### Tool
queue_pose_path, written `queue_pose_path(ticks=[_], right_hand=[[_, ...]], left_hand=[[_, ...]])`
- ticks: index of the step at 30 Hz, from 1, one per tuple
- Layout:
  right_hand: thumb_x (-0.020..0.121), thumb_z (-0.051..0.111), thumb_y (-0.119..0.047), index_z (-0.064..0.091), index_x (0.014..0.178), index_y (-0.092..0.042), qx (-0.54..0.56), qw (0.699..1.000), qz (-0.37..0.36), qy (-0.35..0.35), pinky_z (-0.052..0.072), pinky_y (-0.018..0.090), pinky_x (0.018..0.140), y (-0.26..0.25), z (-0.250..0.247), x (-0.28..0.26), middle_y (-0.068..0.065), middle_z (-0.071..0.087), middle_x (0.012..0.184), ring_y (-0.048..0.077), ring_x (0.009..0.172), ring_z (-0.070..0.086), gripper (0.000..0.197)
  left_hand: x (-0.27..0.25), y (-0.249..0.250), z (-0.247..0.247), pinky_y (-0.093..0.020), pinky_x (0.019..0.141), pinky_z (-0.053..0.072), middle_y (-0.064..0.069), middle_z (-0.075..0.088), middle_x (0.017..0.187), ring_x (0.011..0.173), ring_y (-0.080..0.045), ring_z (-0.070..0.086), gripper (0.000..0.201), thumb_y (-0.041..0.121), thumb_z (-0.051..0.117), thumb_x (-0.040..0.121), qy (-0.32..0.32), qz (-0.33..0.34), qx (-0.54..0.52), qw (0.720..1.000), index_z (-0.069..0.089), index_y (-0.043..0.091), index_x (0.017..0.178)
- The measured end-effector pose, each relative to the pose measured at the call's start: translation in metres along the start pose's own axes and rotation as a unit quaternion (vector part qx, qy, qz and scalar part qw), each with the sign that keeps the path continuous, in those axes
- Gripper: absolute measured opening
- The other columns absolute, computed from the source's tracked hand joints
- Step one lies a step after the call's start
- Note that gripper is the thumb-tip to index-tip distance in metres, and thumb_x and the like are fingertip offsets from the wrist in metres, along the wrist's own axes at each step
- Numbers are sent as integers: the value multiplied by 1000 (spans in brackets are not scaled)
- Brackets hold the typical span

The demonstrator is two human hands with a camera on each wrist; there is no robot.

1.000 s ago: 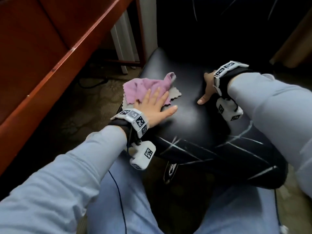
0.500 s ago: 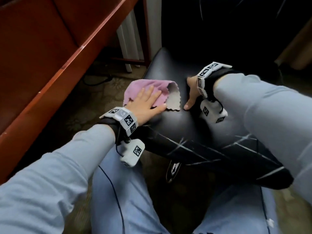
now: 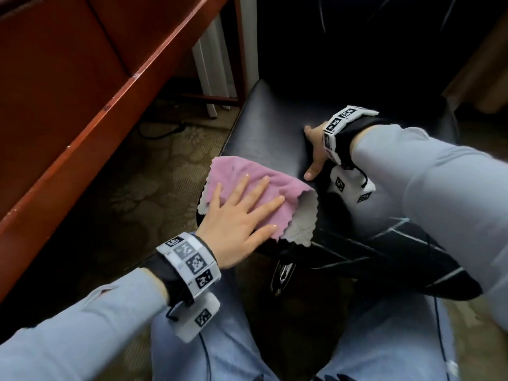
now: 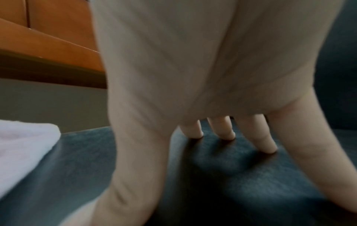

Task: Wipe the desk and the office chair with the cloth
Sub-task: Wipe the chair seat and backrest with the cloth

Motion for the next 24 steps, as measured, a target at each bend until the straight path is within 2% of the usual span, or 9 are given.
queue_pose_path(ticks=[3,6,9,11,13,16,21,22,24], right_hand=[[16,71,-85,47,138,-9,2,1000,-3,19,51,45,96,1,-6,-11,14,66,119,33,107,64,145],[67,88,-32,44,141,-1,92,996,-14,-3,36,46,108,3,-3,-18,25,47,141,40,131,44,91],[72,86,-16,41,142,2,95,995,-12,-3,31,46,111,9,-2,-18,27,40,146,41,136,37,86],[70,87,-19,40,143,2,104,994,-15,1,32,46,112,8,2,-13,26,40,146,40,136,38,89],[63,90,-42,42,143,-2,96,995,-9,-2,39,44,109,5,4,-9,22,50,141,38,130,47,101],[41,81,-76,44,143,-9,53,998,-10,13,50,44,99,0,-1,-7,11,64,126,33,114,62,127],[9,74,-85,52,133,-10,-15,1000,9,6,55,51,83,8,11,18,12,70,102,38,89,68,146],[8,74,-84,52,133,-12,-23,1000,14,15,55,51,82,9,12,21,11,70,101,36,86,68,146],[29,83,-75,49,139,-13,24,999,-11,30,53,48,91,0,5,1,12,68,115,35,100,66,131]], left_hand=[[7,0,-7,-74,111,0,12,-18,165,150,-27,-24,65,69,4,90,18,-29,39,999,0,53,153],[10,-1,-36,-78,109,3,3,1,168,153,-35,-9,64,61,23,93,112,-68,46,990,28,41,154],[23,-15,-27,-71,114,2,-1,-6,168,152,-36,-10,72,67,18,90,101,-106,7,989,18,40,157],[31,-21,-4,-67,116,-2,1,-19,166,150,-34,-20,79,75,7,84,40,-117,-36,992,-1,45,156],[29,-14,8,-65,117,-5,3,-24,164,148,-35,-26,82,79,4,81,12,-87,-41,995,-12,46,154],[14,2,15,-60,118,-12,6,-27,163,147,-32,-29,77,78,3,83,-1,-12,-17,1000,-15,49,153],[53,-43,4,-53,119,-12,11,-20,164,151,-27,-20,68,75,9,90,-18,-62,-55,996,-8,54,152],[62,-51,0,-54,120,-10,11,-17,165,152,-28,-18,67,75,14,91,-16,-75,-65,995,-6,54,152],[63,-49,-1,-58,121,-7,9,-17,165,151,-30,-18,72,78,11,87,-6,-62,-39,997,-7,53,152]])
Point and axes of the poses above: each hand's wrist, its own x-axis towards the middle knuckle, its own z-axis out of the palm, y = z × x, the point moved 8 cm from there along x, towards the middle knuckle
